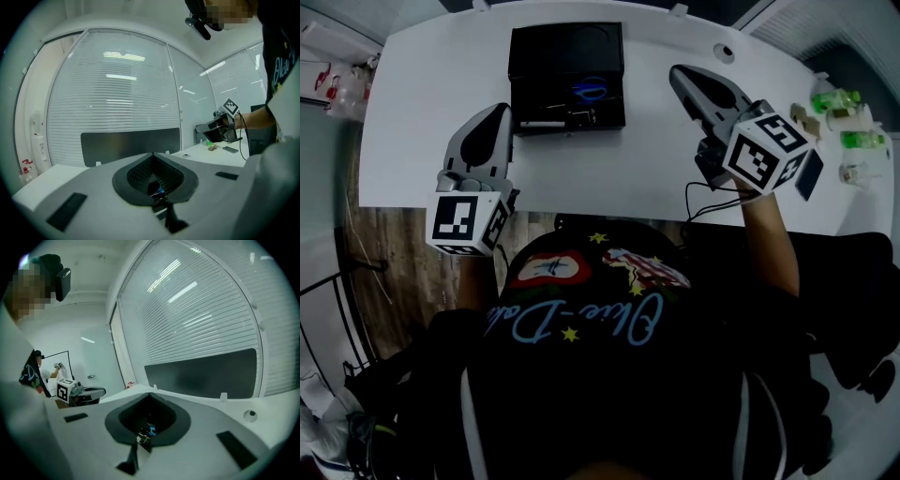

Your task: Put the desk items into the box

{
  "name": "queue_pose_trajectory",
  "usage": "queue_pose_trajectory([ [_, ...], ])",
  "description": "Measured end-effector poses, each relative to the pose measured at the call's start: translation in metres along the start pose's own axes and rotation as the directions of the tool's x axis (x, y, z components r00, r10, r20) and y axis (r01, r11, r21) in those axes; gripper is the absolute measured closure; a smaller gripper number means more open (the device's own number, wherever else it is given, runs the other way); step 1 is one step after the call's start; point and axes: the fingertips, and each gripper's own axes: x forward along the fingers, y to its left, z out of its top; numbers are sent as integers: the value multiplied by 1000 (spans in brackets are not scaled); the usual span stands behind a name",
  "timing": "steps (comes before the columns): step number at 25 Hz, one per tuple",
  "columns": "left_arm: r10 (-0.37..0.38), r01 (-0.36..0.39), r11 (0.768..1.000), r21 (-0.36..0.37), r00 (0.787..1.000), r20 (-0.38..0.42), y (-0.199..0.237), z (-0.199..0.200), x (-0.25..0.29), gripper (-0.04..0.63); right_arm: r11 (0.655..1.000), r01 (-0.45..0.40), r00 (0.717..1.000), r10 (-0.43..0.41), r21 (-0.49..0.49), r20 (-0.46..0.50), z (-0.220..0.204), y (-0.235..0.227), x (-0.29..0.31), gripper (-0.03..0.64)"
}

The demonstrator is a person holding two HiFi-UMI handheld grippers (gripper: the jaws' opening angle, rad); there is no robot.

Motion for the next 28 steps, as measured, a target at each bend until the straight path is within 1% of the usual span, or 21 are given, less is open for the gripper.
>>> queue_pose_trajectory([
  [6,-55,55,998,9,998,3,-8,4,11,586,999,37,999,-37,-5,22,5,5,-13,609],
  [13,-82,82,997,14,997,14,-12,5,14,586,998,57,997,-56,-12,44,6,12,-21,609],
  [28,-90,90,996,4,996,20,-7,3,2,586,998,66,996,-65,-12,58,7,30,-17,609],
])
